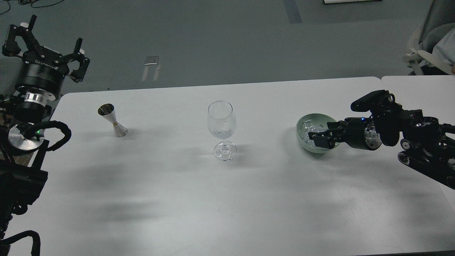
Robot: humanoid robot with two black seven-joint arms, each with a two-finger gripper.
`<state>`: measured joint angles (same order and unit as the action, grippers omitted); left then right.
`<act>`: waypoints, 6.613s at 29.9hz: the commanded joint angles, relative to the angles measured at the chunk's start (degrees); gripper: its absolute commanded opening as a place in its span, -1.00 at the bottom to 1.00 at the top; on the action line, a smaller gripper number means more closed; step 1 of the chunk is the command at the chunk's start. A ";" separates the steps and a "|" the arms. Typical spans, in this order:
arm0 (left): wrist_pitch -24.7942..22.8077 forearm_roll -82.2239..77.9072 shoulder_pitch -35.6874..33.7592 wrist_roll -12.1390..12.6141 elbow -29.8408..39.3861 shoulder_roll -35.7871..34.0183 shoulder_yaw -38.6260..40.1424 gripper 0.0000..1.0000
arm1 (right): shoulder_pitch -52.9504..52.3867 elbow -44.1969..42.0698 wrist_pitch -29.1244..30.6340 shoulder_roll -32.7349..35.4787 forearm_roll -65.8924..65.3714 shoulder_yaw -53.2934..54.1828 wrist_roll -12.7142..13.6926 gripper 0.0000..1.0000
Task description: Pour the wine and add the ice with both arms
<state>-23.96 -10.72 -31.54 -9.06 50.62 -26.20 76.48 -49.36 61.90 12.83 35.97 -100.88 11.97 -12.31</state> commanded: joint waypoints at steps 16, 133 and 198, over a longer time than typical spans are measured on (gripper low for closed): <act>0.15 0.79 0.16 -0.08 -0.44 -0.08 0.25 0.95 | 0.75 -0.55 0.00 -0.37 -0.28 0.07 0.09 -0.07; -0.29 2.64 0.25 -0.26 -2.02 -5.79 0.60 0.96 | -6.45 8.94 0.44 -20.50 -3.18 15.98 2.02 -0.35; 1.12 1.14 -1.16 0.62 -4.57 0.54 -2.91 0.96 | -2.06 -15.14 3.07 -21.90 71.87 58.69 2.20 1.00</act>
<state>-22.41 -9.47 -32.81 -8.29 46.05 -25.88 73.65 -51.73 46.89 14.22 14.89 -32.09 70.76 -10.17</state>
